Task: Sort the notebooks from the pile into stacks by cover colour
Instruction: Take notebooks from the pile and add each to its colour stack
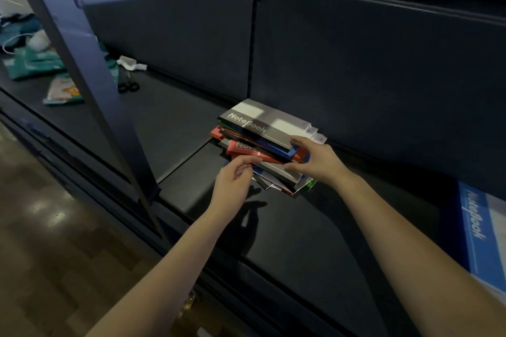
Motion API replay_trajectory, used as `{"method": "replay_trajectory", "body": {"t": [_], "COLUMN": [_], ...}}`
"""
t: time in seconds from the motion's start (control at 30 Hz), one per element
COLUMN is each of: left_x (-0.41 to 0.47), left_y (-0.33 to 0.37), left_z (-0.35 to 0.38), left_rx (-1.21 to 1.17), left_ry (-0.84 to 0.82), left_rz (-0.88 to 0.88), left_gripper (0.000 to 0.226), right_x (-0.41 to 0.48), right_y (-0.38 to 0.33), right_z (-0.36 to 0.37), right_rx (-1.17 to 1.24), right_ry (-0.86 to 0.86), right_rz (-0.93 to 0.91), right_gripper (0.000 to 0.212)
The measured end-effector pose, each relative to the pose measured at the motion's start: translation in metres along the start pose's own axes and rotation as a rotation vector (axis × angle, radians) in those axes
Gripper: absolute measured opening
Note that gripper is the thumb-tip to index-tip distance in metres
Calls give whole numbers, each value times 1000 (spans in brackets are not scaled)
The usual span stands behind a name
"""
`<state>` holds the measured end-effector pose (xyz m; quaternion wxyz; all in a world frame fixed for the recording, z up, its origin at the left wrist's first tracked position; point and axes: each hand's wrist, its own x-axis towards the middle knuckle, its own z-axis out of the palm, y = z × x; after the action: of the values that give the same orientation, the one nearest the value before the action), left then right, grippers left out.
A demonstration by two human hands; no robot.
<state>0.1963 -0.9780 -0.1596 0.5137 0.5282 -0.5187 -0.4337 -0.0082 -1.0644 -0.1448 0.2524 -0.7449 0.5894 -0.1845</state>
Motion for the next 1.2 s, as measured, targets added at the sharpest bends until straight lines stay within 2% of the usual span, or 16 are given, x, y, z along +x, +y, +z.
{"method": "replay_trajectory", "body": {"t": [0.07,0.17,0.27,0.57,0.87,1.0,1.07,1.13,1.2], "left_x": [2,7,10,9,3,2,3,4,8], "left_y": [1,3,5,3,9,9,9,10,12], "left_z": [3,7,11,8,0,4,7,10,13], "left_rx": [1,-10,-27,-40,-13,-122,-230,-299,-364], "left_ry": [-8,-6,-6,17,46,84,101,99,108], "left_rz": [-7,-5,2,-23,-14,19,-2,-57,-107], "left_gripper": [24,26,26,27,29,31,35,38,47], "right_x": [1,2,4,9,12,0,-14,-28,-40], "right_y": [-2,-3,-1,-4,0,1,-1,-6,-12], "right_z": [2,3,1,-6,-5,1,6,12,20], "right_rx": [-33,-141,-185,-195,-196,-177,-217,-258,-249], "right_ry": [66,153,185,147,185,247,304,399,459], "right_rz": [-12,-60,-72,-107,-118,-127,-181,-322,-489], "right_gripper": [72,52,41,37,28,24,23,18,22]}}
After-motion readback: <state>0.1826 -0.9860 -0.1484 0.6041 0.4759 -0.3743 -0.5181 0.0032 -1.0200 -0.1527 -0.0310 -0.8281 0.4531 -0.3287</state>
